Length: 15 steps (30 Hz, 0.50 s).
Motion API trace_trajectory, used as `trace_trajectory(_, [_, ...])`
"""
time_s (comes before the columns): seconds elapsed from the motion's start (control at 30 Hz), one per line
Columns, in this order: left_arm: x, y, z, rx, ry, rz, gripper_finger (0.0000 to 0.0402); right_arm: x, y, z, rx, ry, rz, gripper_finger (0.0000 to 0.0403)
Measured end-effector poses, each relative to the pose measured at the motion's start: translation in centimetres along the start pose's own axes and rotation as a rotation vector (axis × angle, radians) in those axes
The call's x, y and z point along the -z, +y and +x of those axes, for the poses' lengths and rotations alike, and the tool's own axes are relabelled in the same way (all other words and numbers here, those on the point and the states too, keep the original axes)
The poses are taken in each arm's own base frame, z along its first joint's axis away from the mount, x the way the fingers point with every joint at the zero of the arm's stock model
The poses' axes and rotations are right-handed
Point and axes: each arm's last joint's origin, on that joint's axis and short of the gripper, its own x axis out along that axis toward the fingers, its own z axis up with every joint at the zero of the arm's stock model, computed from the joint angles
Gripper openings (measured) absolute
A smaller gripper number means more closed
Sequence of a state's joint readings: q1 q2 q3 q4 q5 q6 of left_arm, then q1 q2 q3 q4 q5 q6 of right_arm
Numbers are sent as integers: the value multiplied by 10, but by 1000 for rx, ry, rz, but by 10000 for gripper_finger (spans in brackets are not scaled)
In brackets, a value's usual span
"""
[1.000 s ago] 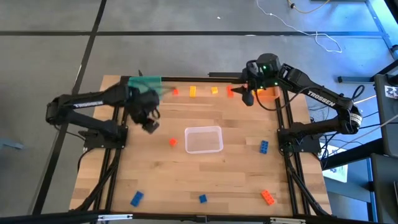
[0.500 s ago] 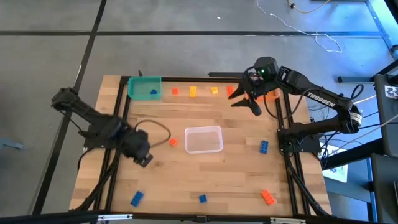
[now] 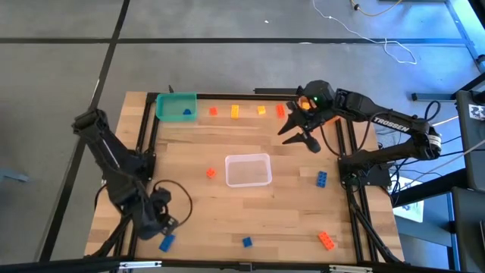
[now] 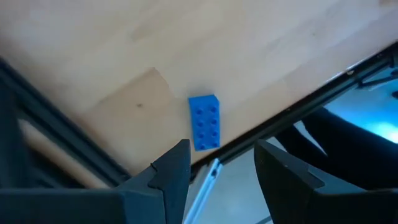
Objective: Sort & place blocks by color
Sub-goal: Put the bottom left blue game piece into the blue bin
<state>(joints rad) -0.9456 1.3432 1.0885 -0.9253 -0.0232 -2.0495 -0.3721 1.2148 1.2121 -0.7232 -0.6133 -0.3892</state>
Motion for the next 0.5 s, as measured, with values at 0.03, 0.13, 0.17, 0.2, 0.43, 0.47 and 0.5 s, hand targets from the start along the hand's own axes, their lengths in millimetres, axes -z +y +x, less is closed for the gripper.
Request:
trace_trajectory(0.03, [4, -1, 4, 11, -5, -3, 167, 1, 1, 1, 20, 24, 4, 173])
trace_trajectory(0.13, [14, -5, 16, 29, -4, -5, 167, 2, 2, 3, 79, 68, 4, 173])
trace_trajectory(0.17, [16, -7, 20, 33, -2, -5, 167, 2, 3, 3, 91, 74, 2, 173])
trace_trajectory(0.2, [18, -8, 24, 35, 1, -2, 167, 2, 3, 3, 98, 78, 1, 173])
trace_trajectory(0.43, [29, -15, 55, 10, 16, -16, 167, 2, 3, 3, 105, 81, 0, 173])
trace_trajectory(0.47, [30, -16, 59, -2, 24, -30, 167, 2, 3, 3, 105, 81, 0, 173])
trace_trajectory(0.5, [30, -16, 61, -8, 29, -39, 167, 2, 3, 3, 105, 81, 0, 173])
